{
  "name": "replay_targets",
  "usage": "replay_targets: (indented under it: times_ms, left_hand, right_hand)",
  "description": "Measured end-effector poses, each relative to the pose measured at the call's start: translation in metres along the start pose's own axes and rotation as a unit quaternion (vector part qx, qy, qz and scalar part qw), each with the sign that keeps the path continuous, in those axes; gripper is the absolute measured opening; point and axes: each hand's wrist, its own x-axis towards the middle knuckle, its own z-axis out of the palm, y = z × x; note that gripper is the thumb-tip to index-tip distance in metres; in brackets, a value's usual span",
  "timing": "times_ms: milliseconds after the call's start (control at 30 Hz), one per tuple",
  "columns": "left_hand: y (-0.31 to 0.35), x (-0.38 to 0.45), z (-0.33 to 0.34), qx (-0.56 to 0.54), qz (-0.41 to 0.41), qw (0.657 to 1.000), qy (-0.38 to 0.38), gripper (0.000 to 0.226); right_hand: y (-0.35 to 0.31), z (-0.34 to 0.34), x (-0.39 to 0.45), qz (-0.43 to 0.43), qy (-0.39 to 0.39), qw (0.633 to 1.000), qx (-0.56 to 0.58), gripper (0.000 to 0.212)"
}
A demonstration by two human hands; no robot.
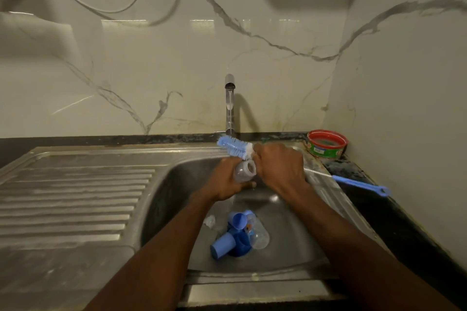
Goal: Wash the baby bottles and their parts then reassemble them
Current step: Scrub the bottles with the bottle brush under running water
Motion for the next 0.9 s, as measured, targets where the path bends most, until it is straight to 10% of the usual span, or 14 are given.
replay_targets:
  times_ms: [333,900]
  left_hand:
    - [0.0,0.002,-0.012,-0.223,-0.1,0.966,0.08,0.05]
    - [0.005,0.003,0.008,-0.079,-0.063,0.993,0.068,0.06]
  right_hand:
    - [0.015,-0.002,-0.014,0.008,0.012,0.998,0.058,0.031]
    - [-0.004,-0.008,-0.009,0.086,-0.051,0.993,0.059,0.026]
